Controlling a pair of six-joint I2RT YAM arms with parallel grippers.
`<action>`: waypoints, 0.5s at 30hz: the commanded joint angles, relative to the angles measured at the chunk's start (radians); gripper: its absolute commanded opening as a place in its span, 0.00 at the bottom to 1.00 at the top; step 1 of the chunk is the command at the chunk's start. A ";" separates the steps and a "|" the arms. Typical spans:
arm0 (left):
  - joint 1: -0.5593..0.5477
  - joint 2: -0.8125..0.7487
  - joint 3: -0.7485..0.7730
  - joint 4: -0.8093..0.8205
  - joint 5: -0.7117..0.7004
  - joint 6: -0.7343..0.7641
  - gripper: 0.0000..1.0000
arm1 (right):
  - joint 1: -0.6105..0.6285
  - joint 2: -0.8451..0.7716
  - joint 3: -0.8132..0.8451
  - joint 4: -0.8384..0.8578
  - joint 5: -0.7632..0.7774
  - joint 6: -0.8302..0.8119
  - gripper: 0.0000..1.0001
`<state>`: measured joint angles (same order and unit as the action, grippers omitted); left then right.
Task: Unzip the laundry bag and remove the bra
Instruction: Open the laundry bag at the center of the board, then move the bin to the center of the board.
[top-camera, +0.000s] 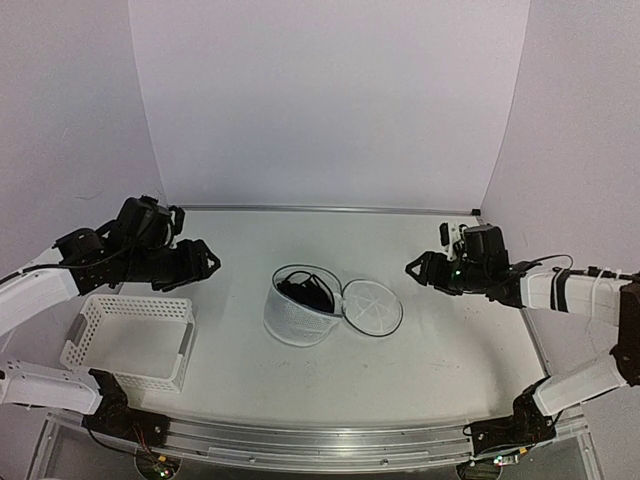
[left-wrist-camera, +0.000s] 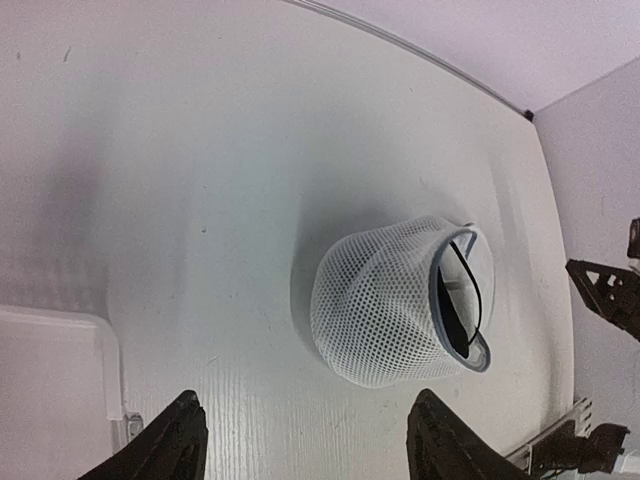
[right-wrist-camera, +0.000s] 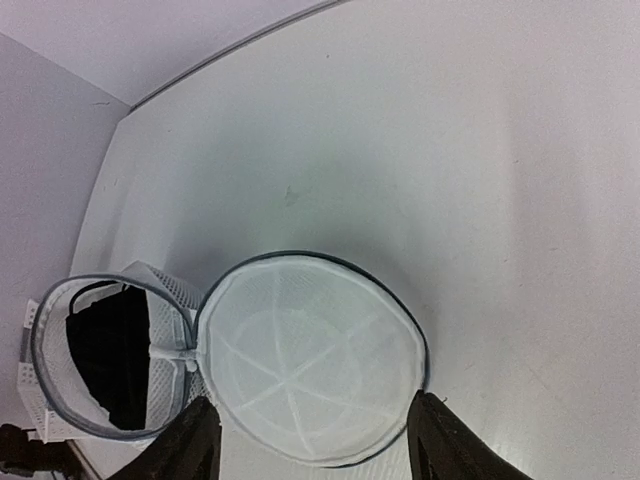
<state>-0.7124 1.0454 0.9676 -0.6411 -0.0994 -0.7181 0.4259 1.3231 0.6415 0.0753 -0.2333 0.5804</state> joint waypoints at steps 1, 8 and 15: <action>0.002 -0.106 -0.067 -0.034 -0.160 -0.206 0.70 | -0.006 -0.080 0.067 -0.074 0.219 -0.111 0.69; 0.009 -0.152 -0.168 -0.046 -0.295 -0.380 0.76 | -0.006 -0.142 0.081 -0.074 0.214 -0.155 0.76; 0.145 -0.192 -0.228 -0.061 -0.299 -0.489 0.82 | -0.005 -0.193 0.045 -0.070 0.201 -0.159 0.77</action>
<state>-0.6552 0.8948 0.7620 -0.6994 -0.3565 -1.1103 0.4255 1.1717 0.6807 -0.0132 -0.0410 0.4416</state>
